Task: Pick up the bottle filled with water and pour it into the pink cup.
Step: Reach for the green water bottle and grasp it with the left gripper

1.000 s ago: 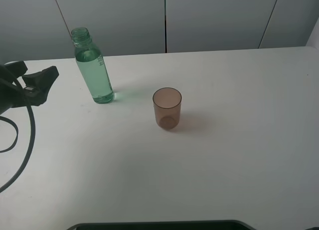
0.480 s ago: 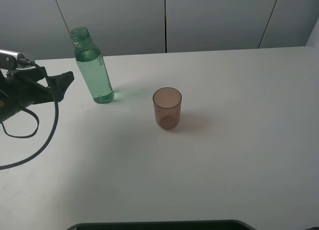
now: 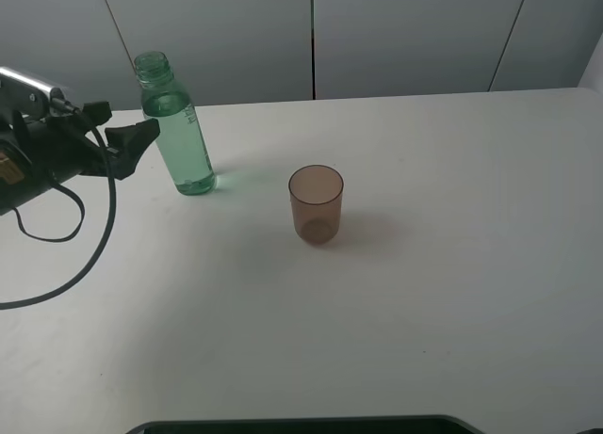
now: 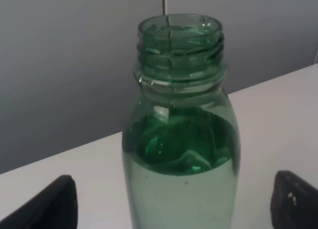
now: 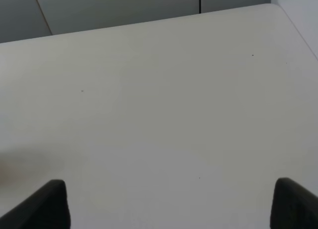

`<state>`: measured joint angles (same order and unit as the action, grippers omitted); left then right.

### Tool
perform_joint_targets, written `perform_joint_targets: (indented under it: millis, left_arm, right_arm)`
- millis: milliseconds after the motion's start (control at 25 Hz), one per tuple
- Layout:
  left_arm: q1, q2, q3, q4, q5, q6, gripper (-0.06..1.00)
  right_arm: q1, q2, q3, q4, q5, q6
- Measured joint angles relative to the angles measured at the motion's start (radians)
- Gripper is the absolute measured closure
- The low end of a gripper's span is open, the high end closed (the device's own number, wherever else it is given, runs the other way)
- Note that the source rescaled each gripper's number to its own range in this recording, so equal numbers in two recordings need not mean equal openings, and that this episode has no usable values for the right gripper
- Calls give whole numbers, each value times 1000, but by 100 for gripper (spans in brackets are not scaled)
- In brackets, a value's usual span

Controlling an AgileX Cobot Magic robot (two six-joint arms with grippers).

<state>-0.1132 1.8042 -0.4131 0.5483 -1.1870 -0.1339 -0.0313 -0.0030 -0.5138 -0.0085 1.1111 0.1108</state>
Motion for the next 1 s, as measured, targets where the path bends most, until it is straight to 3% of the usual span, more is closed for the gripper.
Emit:
perform_joint_targets:
  millis: [520,800,1000]
  left_arm:
    - [0,253,-159,69,11,-25,-3]
    - [-4,314,-251,141,4,-45,-4]
    - [-20,322,-287,146,2,-45,-4]
  right_arm:
    - [0,0,0,0,0,0]
    - [0,0,0,0,0,0]
    - [0,0,0,0,0,0]
